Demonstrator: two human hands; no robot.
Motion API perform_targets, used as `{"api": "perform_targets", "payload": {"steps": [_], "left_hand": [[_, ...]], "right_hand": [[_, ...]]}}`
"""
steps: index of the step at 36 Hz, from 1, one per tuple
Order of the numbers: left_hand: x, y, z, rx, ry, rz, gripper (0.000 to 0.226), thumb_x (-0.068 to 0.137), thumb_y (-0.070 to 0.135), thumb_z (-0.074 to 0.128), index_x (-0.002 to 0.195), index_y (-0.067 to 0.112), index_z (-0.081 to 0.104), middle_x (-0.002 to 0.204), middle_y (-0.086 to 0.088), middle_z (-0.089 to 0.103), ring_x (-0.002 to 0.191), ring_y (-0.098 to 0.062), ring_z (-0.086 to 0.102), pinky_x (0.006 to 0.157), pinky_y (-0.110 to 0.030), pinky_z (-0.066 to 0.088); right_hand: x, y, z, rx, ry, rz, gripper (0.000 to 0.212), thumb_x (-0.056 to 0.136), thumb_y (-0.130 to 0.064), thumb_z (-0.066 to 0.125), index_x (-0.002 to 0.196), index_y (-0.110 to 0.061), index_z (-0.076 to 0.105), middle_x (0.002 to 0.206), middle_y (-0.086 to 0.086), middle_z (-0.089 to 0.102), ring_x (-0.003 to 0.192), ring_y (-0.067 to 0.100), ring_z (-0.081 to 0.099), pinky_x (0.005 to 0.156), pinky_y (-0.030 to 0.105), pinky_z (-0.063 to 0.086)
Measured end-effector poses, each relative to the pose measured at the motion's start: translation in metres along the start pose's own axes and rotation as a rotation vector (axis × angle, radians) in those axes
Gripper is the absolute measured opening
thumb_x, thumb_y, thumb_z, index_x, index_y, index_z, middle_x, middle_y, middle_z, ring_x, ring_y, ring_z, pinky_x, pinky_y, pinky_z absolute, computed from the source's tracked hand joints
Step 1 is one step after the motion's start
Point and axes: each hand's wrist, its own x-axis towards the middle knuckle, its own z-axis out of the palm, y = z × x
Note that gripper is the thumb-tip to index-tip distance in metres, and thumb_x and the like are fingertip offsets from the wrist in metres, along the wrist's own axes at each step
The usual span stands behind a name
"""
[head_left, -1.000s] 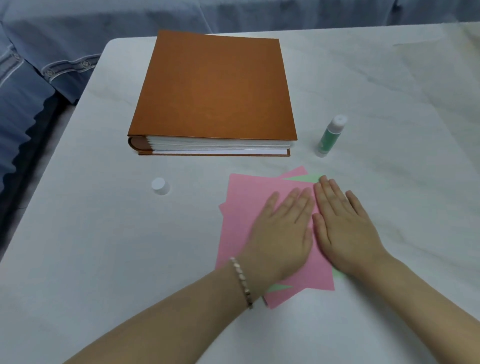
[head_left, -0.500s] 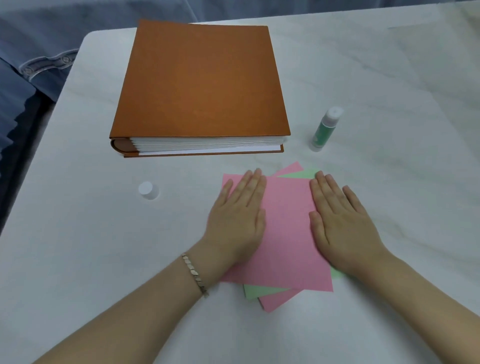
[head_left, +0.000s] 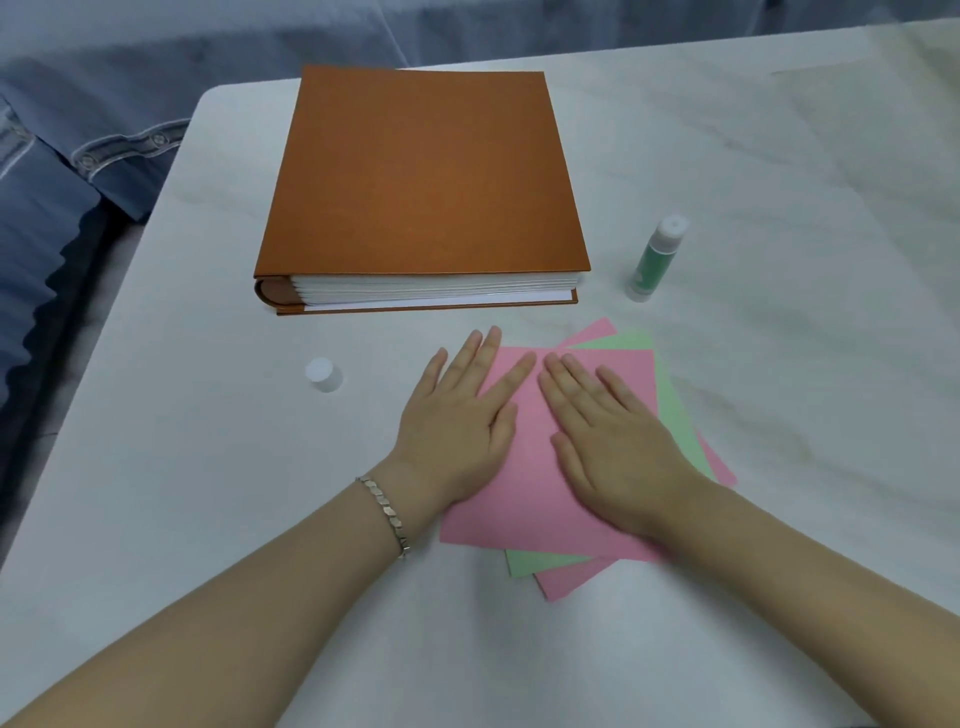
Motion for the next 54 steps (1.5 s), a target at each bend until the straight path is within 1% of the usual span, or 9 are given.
{"api": "perform_targets", "payload": {"steps": [6,13,21,25,32,42,47,51,54], "left_hand": [[0.001,-0.002,0.002,0.0,0.011,0.006,0.062,0.086,0.042,0.002,0.147,0.033,0.014,0.157,-0.005,0.01,0.145,-0.02,0.007,0.111,-0.031,-0.009],[0.002,0.002,-0.002,0.004,-0.039,-0.024,0.065,0.085,0.045,-0.003,0.149,0.035,0.005,0.158,-0.001,-0.003,0.145,-0.016,-0.006,0.112,-0.031,-0.013],[0.0,0.02,0.007,0.005,0.003,-0.107,0.074,0.081,0.045,-0.006,0.151,0.025,0.01,0.158,-0.003,-0.008,0.144,-0.021,-0.01,0.111,-0.036,-0.015],[0.0,0.019,0.01,-0.018,0.06,-0.088,0.07,0.084,0.042,0.004,0.148,0.021,0.025,0.157,-0.002,0.011,0.145,-0.023,0.007,0.111,-0.038,-0.009],[0.0,0.017,0.012,-0.032,0.063,-0.095,0.064,0.088,0.037,0.012,0.144,0.018,0.035,0.153,-0.004,0.027,0.142,-0.025,0.021,0.111,-0.04,-0.002],[0.0,0.016,0.012,0.059,0.029,-0.091,0.073,0.083,0.043,-0.005,0.15,0.023,0.013,0.158,0.001,0.005,0.145,-0.02,0.0,0.111,-0.038,-0.012],[-0.007,0.042,0.016,0.106,0.15,-0.023,0.058,0.089,0.031,0.026,0.135,0.004,0.048,0.143,-0.012,0.044,0.133,-0.03,0.04,0.108,-0.045,0.015],[-0.023,0.074,0.025,0.049,0.085,0.131,0.056,0.089,0.032,0.028,0.134,0.007,0.05,0.14,-0.007,0.048,0.13,-0.022,0.045,0.104,-0.039,0.025],[-0.025,0.064,0.025,0.069,0.086,0.112,0.056,0.089,0.032,0.029,0.135,0.007,0.049,0.141,-0.007,0.048,0.13,-0.021,0.045,0.104,-0.039,0.024]], "right_hand": [[-0.016,0.008,-0.003,-0.013,-0.079,-0.179,0.059,0.098,-0.031,0.007,0.138,-0.003,0.039,0.144,0.014,0.04,0.134,0.025,0.037,0.108,0.04,0.019],[-0.046,0.008,-0.007,0.002,-0.162,-0.341,0.053,0.099,-0.031,0.008,0.146,-0.011,0.024,0.152,0.005,0.027,0.142,0.017,0.02,0.112,0.039,0.014],[-0.078,0.003,-0.019,0.049,-0.225,-0.434,0.05,0.1,-0.031,0.014,0.145,-0.016,0.027,0.152,-0.001,0.028,0.142,0.013,0.019,0.113,0.036,0.014],[-0.073,-0.005,-0.026,0.227,-0.179,-0.277,0.053,0.101,-0.034,0.012,0.139,-0.011,0.04,0.147,0.003,0.037,0.138,0.017,0.03,0.111,0.03,0.015],[-0.021,-0.034,0.002,0.118,0.039,0.239,0.054,0.089,-0.026,0.03,0.126,0.007,0.051,0.133,0.024,0.051,0.122,0.036,0.051,0.104,0.036,0.021],[-0.048,0.012,-0.002,0.007,0.019,0.242,0.064,0.098,-0.033,0.004,0.134,0.004,0.042,0.141,0.018,0.044,0.133,0.024,0.033,0.11,0.034,0.01],[-0.052,0.015,-0.003,0.0,0.002,0.256,0.057,0.096,-0.031,0.016,0.134,0.005,0.041,0.14,0.019,0.044,0.132,0.023,0.03,0.109,0.035,0.009],[-0.052,0.014,-0.003,-0.019,-0.014,0.259,0.062,0.098,-0.031,0.007,0.133,0.004,0.044,0.14,0.019,0.045,0.132,0.026,0.037,0.108,0.037,0.011],[-0.052,0.014,-0.002,-0.027,0.025,0.251,0.055,0.095,-0.028,0.021,0.132,0.004,0.045,0.138,0.019,0.047,0.128,0.027,0.045,0.107,0.038,0.016]]}}
